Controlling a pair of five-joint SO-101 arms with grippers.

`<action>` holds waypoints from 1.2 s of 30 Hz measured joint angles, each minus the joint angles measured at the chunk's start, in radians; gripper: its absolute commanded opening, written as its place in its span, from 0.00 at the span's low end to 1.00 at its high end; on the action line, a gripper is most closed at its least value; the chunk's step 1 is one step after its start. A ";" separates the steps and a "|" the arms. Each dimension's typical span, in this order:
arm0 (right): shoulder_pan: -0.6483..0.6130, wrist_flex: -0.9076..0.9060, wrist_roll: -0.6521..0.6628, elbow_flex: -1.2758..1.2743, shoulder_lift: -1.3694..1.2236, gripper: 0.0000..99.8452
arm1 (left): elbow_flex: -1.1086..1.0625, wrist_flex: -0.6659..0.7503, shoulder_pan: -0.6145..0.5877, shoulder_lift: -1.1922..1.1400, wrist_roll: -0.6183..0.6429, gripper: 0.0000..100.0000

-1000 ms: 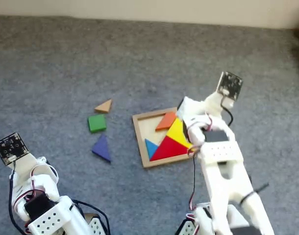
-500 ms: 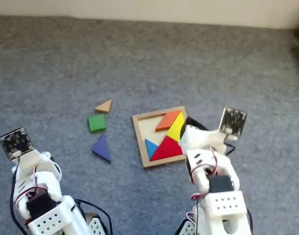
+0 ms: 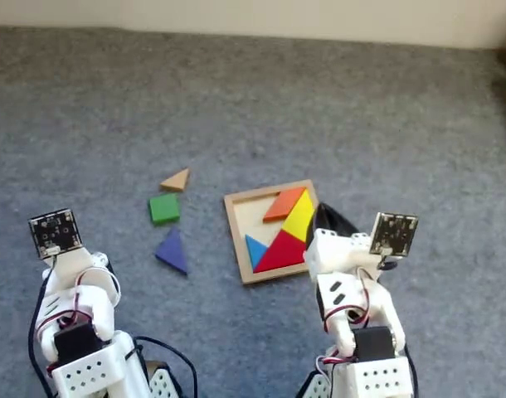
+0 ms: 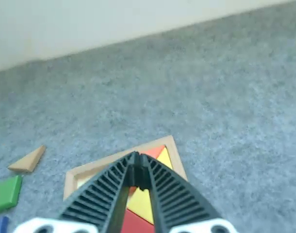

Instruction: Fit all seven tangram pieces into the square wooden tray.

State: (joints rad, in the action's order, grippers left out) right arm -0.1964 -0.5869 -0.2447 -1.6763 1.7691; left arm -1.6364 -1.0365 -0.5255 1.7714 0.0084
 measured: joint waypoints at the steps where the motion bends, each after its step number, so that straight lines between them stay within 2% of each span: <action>1: 0.005 -0.038 0.003 0.000 0.021 0.01 | 0.000 0.000 -0.002 0.000 0.002 0.01; 12: 0.000 -0.416 0.009 0.000 0.038 0.01 | -0.031 0.000 0.000 0.000 0.000 0.01; 20: 0.000 -0.618 0.009 0.000 0.038 0.01 | -0.031 0.000 0.000 0.000 0.000 0.01; 27: 0.068 -0.652 0.011 0.000 0.038 0.01 | -0.031 0.000 0.000 0.000 0.000 0.01; 33: 0.074 -0.655 0.011 0.000 0.038 0.01 | -0.031 0.000 0.032 0.000 -0.002 0.03; 36: 0.074 -0.655 0.011 0.000 0.041 0.01 | -0.031 -0.037 0.032 0.000 -0.084 0.08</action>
State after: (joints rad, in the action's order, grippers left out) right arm -0.1227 -1.2421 -0.2340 -1.6763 1.8105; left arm -1.6671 -1.0733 -0.4933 1.7714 -0.0760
